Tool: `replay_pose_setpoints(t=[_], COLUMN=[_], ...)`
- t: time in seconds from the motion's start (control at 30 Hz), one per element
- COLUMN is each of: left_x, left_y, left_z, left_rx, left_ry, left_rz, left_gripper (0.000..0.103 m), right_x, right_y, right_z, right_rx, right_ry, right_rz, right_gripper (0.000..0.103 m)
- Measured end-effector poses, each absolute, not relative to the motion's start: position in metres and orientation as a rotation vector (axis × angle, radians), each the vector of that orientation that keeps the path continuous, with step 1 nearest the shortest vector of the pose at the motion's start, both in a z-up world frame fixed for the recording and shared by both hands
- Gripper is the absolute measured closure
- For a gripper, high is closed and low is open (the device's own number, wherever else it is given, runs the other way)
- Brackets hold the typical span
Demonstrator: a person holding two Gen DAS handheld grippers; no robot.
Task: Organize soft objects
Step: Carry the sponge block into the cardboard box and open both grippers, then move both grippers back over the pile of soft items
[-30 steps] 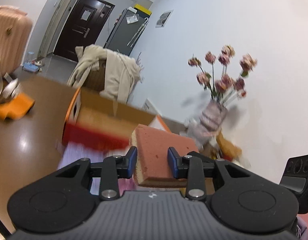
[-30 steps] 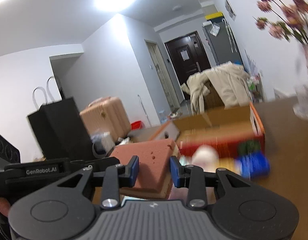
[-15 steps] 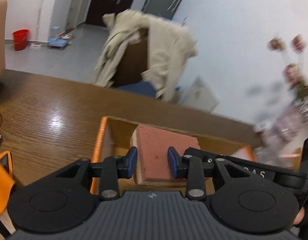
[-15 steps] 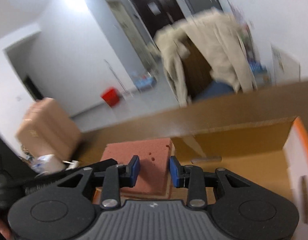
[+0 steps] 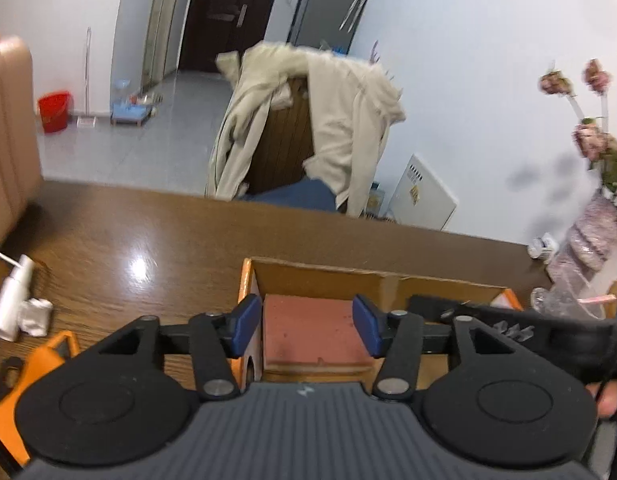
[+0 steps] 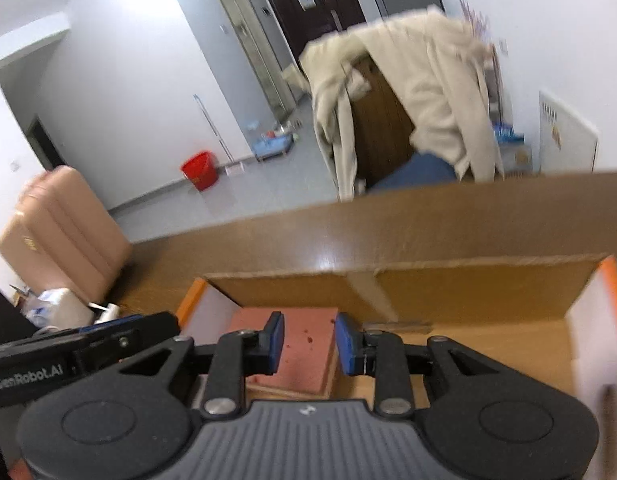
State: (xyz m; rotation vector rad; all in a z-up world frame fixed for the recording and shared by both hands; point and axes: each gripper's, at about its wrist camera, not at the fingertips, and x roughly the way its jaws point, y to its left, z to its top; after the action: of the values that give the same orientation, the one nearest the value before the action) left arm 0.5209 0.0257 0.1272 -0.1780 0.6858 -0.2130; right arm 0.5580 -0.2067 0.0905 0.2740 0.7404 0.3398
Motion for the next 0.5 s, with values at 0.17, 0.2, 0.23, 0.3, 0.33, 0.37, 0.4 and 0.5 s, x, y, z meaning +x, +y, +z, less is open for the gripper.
replay_pose_setpoints(t=[0.17, 0.2, 0.23, 0.3, 0.33, 0.37, 0.4, 0.5], left_x=[0.452, 0.440, 0.426, 0.394, 0.381, 0.367, 0.352, 0.305], left_y=[0.020, 0.018, 0.016, 0.012, 0.010, 0.008, 0.006, 0.003], left_z=[0.176, 0.183, 0.189, 0.202, 0.206, 0.209, 0.212, 0.211], left_rx=[-0.111, -0.101, -0.093, -0.082, -0.078, -0.075, -0.073, -0.063], left_ry=[0.582, 0.566, 0.550, 0.519, 0.506, 0.492, 0.479, 0.436], left_rz=[-0.237, -0.244, -0.249, -0.262, -0.269, -0.273, -0.275, -0.272], left_gripper=[0.026, 0.022, 0.020, 0.017, 0.017, 0.015, 0.013, 0.009], right_x=[0.488, 0.470, 0.454, 0.425, 0.409, 0.394, 0.379, 0.326], right_y=[-0.242, -0.250, -0.257, -0.269, -0.276, -0.282, -0.288, -0.303], right_z=[0.151, 0.161, 0.169, 0.180, 0.185, 0.188, 0.192, 0.193], right_rx=[0.249, 0.239, 0.227, 0.208, 0.205, 0.203, 0.200, 0.186], right_ry=[0.629, 0.604, 0.585, 0.556, 0.541, 0.527, 0.513, 0.462], right_rz=[0.343, 0.344, 0.345, 0.347, 0.347, 0.348, 0.349, 0.353], right_gripper=[0.068, 0.065, 0.063, 0.063, 0.063, 0.063, 0.061, 0.057])
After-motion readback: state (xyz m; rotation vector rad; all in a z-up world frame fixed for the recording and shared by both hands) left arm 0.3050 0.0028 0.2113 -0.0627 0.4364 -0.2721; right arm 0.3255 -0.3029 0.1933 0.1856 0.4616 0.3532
